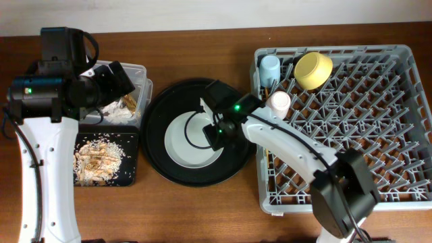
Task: Sort waste into correct bins and load items into the dishwasher rack
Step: 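Move the right gripper to the white plate and grasp its edge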
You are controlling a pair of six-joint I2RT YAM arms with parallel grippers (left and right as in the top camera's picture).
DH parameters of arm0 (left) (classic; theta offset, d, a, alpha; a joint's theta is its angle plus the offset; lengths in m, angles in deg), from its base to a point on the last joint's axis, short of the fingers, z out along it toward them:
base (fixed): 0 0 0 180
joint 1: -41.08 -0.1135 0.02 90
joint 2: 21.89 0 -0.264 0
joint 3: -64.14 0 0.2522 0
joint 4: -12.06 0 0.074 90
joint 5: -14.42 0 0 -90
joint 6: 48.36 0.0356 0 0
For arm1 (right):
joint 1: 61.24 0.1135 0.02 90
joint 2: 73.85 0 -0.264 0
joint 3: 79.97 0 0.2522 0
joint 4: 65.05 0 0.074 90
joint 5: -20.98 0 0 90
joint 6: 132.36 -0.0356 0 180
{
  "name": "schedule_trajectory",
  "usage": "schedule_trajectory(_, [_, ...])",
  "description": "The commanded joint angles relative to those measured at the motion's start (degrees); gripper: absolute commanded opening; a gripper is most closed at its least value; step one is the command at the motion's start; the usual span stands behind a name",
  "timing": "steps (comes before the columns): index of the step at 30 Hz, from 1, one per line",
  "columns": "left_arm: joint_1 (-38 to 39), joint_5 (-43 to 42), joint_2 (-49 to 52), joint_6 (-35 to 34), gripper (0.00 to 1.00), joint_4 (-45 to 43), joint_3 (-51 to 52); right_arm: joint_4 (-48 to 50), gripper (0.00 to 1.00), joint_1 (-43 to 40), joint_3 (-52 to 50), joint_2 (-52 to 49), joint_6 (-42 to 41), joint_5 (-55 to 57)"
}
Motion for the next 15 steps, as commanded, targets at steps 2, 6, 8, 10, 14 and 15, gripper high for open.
schedule_trajectory(2, [-0.1,-0.2,-0.4,0.7,0.99,-0.1,-0.3,3.2,0.46,-0.1,-2.9,-3.3,0.1,6.4])
schedule_trajectory(6, [-0.1,-0.2,-0.4,0.7,0.99,-0.1,-0.3,5.8,0.49,-0.1,-3.2,-5.0,0.1,7.3])
schedule_trajectory(8, [-0.1,-0.2,-0.4,0.7,0.99,-0.1,-0.3,6.6,0.49,-0.1,-3.2,-5.3,0.1,7.3])
schedule_trajectory(10, [-0.1,-0.2,-0.4,0.7,0.99,-0.1,-0.3,7.3,0.5,-0.1,-3.2,-5.7,0.1,8.0])
schedule_trajectory(14, [-0.1,-0.2,-0.4,0.7,0.99,-0.1,-0.3,9.6,0.5,-0.1,-3.2,-8.0,-1.0,10.3])
schedule_trajectory(15, [-0.1,-0.2,-0.4,0.7,0.99,-0.1,-0.3,10.0,0.5,-0.1,-3.2,-8.9,-1.0,10.3])
